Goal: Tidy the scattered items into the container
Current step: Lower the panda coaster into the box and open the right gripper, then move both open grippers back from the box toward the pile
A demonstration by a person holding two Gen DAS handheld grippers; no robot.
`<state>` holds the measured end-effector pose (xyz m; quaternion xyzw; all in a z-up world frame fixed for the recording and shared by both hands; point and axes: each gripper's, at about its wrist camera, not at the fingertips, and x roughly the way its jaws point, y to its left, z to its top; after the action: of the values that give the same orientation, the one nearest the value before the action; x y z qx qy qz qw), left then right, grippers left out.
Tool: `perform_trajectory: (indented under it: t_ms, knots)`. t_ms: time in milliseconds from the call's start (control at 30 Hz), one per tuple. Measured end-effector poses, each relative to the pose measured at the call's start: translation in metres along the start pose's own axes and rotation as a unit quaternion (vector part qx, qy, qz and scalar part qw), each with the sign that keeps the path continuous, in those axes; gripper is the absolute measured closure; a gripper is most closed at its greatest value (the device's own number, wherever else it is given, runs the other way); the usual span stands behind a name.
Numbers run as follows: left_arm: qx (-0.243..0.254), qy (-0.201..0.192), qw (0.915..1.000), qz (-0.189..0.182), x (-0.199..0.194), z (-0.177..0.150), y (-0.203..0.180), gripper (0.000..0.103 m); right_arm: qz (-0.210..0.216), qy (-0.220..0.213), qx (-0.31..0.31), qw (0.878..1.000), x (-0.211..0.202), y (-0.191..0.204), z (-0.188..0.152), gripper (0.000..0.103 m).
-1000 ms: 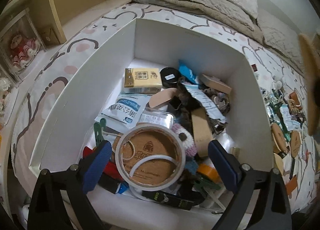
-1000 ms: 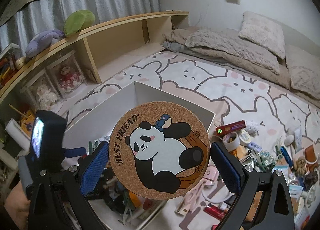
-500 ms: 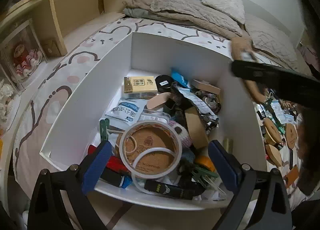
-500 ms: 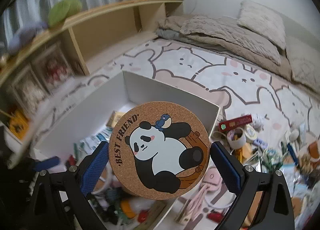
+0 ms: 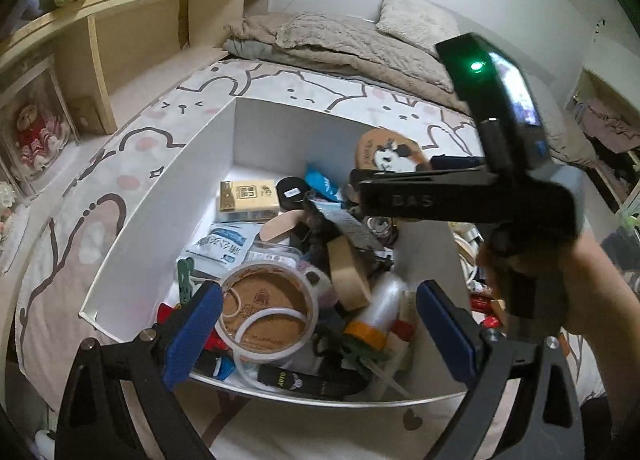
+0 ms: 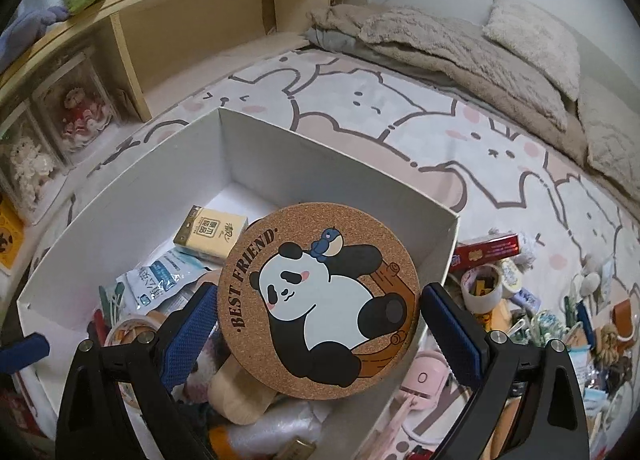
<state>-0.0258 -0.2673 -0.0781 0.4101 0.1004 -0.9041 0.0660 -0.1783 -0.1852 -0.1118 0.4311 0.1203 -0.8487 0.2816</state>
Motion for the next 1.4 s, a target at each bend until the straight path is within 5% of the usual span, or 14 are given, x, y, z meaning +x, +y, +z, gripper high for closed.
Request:
perform_trajectory:
  t_ms: [367, 733, 1400]
  knots:
    - [0.01, 0.005, 0.9999, 0.003, 0.002, -0.002, -0.008, 0.005, 0.022, -0.036, 0.049, 0.998, -0.019, -0.022, 0.004, 0.0]
    - [0.014, 0.009, 0.9999, 0.005, 0.002, -0.001, -0.013, 0.005, -0.003, -0.047, 0.029, 0.998, -0.032, -0.035, -0.007, 0.0]
    - [0.025, -0.011, 0.9996, 0.004, -0.006, 0.011, -0.04, 0.005, 0.024, -0.098, -0.002, 0.995, -0.097, -0.061, -0.034, 0.0]
